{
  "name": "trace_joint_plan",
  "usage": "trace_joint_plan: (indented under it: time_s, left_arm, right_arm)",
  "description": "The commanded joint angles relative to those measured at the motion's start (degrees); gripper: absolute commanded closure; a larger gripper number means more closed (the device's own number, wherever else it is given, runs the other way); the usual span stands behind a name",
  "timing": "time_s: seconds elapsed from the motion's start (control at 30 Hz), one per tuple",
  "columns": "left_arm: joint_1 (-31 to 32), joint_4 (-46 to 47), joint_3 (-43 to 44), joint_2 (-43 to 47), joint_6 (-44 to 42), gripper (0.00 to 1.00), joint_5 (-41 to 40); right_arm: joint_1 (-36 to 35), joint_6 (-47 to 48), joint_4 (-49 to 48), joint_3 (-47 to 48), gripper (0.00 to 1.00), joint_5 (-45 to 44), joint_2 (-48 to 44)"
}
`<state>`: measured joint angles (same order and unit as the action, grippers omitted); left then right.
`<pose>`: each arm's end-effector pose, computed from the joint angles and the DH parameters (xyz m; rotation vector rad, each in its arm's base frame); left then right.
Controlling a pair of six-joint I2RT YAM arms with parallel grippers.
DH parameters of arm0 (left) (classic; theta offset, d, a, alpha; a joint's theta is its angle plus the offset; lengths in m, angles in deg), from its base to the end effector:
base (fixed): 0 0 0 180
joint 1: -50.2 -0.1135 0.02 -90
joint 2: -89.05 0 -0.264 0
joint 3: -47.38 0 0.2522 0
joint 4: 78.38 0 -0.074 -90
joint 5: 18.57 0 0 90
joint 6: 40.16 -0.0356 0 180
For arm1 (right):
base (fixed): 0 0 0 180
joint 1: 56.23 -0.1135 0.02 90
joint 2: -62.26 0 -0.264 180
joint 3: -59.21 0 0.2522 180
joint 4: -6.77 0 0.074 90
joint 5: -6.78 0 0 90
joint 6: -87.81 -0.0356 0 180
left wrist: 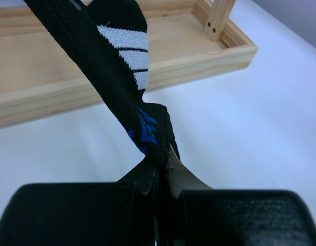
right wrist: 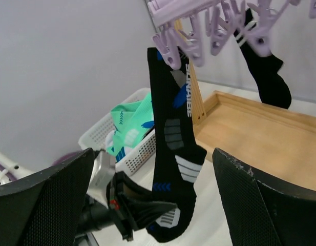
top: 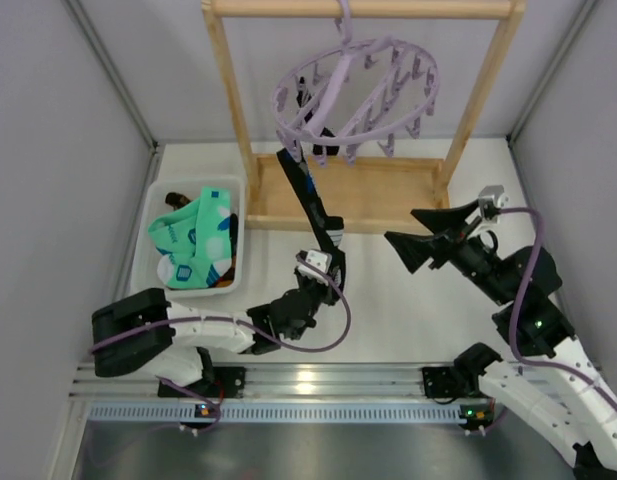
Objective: Remove the socks clipped to the hanger
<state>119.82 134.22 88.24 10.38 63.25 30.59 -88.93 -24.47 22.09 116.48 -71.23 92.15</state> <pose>0.1151 -0.2430 0.2086 0.2700 1.6427 -0.5144 0.0982 0.0719 0.3838 -0.3120 1.3952 0.9411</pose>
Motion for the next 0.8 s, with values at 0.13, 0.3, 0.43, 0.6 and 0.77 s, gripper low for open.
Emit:
trace_joint_plan:
  time_s: [0.13,0.3,0.43,0.6,0.77]
  left_arm:
    - [7.1,2.8,1.2,-3.1,-3.7,1.00,-9.9]
    - [9.1,2.7,4.4,-6.7,-7.7,1.00,-11.7]
    - [11.9,2.7,9.7,-12.2,-12.1,1.00,-14.3]
    - [14.7,2.7,12.8,-15.2,-12.9,1.00,-14.8]
    - [15.5,2.7,13.7,-15.7,-12.9,1.00,-13.8]
  right_arm:
    - [0.5,1.2,9.0,13.6,0.11,2.7,11.8]
    - [-3.7,5.5,16.9,25.4,0.12,-4.0,22.6]
    - [-12.3,9.4,22.5,34.7,0.12,-18.8,30.2]
    - [-16.2,13.0,28.7,43.8,0.13,-33.9,38.8]
    - [-16.2,16.8,29.6,45.6,0.18,-41.2,42.0]
